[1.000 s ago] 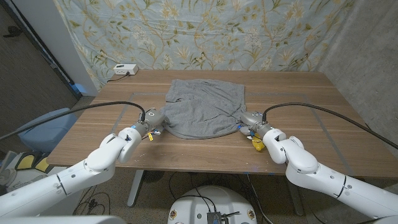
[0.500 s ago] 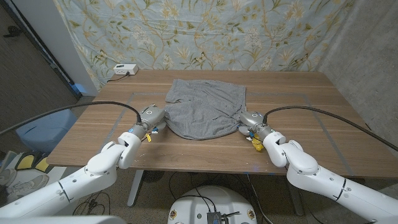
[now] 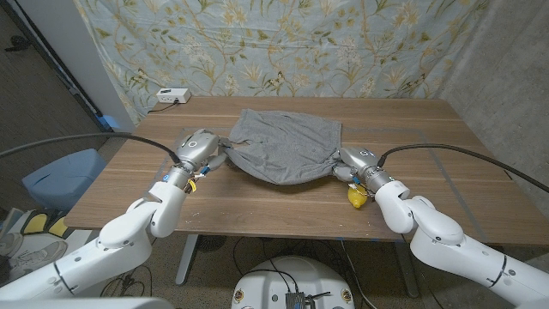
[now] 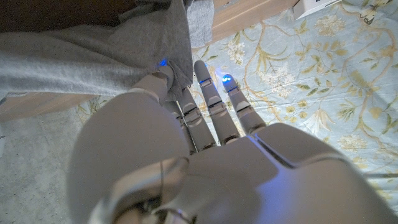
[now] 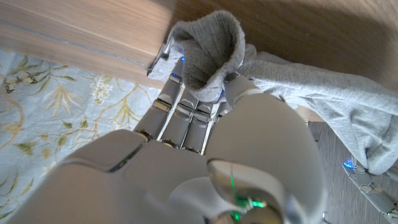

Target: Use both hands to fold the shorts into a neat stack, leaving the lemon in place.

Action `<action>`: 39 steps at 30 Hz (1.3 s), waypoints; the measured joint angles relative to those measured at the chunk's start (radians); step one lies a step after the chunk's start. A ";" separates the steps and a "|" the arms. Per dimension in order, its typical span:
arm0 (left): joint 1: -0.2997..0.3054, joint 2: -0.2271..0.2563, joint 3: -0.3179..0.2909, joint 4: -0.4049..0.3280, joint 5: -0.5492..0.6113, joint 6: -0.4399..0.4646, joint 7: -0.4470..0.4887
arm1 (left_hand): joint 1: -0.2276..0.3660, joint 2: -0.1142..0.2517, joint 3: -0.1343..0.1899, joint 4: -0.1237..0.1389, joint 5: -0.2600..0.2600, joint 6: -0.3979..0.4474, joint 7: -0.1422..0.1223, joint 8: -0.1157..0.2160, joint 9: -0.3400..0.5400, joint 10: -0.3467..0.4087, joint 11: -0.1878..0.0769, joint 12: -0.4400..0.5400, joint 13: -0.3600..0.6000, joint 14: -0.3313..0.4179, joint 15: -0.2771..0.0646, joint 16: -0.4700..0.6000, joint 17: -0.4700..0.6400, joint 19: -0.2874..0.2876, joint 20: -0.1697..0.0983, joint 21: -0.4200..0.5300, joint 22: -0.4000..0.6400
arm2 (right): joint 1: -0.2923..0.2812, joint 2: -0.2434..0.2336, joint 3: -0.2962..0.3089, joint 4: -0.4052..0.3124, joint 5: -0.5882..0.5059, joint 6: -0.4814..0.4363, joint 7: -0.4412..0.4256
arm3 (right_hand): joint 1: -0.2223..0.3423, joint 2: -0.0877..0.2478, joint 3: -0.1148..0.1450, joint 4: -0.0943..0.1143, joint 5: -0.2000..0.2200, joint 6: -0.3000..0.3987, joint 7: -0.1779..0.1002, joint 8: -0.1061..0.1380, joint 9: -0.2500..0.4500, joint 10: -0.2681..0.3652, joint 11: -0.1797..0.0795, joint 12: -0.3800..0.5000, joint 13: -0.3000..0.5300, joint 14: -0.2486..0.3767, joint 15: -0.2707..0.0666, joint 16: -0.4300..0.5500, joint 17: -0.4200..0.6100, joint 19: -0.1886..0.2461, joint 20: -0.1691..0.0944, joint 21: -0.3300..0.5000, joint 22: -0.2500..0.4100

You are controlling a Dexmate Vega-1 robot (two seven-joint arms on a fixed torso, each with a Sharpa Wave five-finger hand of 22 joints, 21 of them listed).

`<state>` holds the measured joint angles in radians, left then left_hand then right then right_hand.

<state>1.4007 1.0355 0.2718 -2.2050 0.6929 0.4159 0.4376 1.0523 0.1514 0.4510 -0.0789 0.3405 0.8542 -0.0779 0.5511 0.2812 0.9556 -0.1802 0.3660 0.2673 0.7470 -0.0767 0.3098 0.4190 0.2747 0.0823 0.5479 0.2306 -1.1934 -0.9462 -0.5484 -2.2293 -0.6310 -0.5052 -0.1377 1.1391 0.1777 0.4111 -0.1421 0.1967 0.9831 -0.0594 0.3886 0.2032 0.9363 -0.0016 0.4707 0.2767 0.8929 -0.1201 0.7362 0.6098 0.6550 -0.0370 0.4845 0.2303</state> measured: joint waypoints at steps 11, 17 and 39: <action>0.177 -0.003 -0.146 -0.110 0.035 0.031 0.051 | 0.001 -0.001 0.000 0.000 0.004 -0.014 -0.008 0.037 0.000 -0.010 -0.006 0.002 0.036 0.000 0.000 -0.007 0.023 -0.009 -0.001 0.011 0.000 | -0.143 -0.055 0.103 -0.144 0.024 -0.052 -0.059 | 0.005 -0.005 0.002 0.002 0.007 0.007 0.004 0.000 0.001 0.002 0.002 0.007 0.009 -0.004 -0.003 -0.008 0.006 -0.012 0.001 0.007 -0.003; 0.318 -0.053 -0.259 -0.178 0.078 -0.004 0.066 | 0.033 0.004 0.000 0.000 0.011 -0.025 -0.008 0.083 0.000 -0.017 -0.002 0.002 0.036 0.000 0.000 -0.007 0.033 -0.013 0.002 0.015 0.000 | -0.221 -0.078 0.150 -0.206 0.026 -0.088 -0.103 | 0.005 -0.005 0.002 0.002 0.007 0.007 0.004 0.002 0.004 0.007 0.007 0.010 0.013 -0.004 -0.003 -0.008 0.010 -0.016 0.005 0.011 -0.003; 0.387 -0.255 -0.455 -0.242 0.198 -0.189 -0.053 | 0.066 0.029 -0.003 0.005 0.011 -0.035 -0.007 0.099 0.305 -0.039 -0.003 0.002 0.073 -0.016 0.004 -0.022 0.066 -0.028 0.007 0.026 0.000 | -0.274 -0.083 0.239 -0.245 0.016 -0.031 -0.157 | 0.005 -0.005 0.006 0.006 0.015 0.010 0.008 0.005 0.004 0.007 0.007 0.010 0.028 -0.004 -0.003 -0.027 0.010 -0.019 0.009 0.023 -0.003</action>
<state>1.7877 0.7809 -0.1836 -2.4472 0.8910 0.2269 0.3842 1.1179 0.1804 0.4477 -0.0738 0.3520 0.8191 -0.0854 0.6498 0.5861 0.9171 -0.1830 0.3680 0.3400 0.7313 -0.0729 0.2876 0.4850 0.2463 0.0895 0.5739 0.2304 -1.4677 -1.0294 -0.3097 -2.4740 -0.6154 -0.5361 -0.2945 1.1438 0.1723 0.4169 -0.1364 0.2119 0.9932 -0.0518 0.3933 0.2071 0.9432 0.0054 0.4810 0.3046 0.8894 -0.1231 0.7093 0.6199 0.6356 -0.0283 0.5071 0.2277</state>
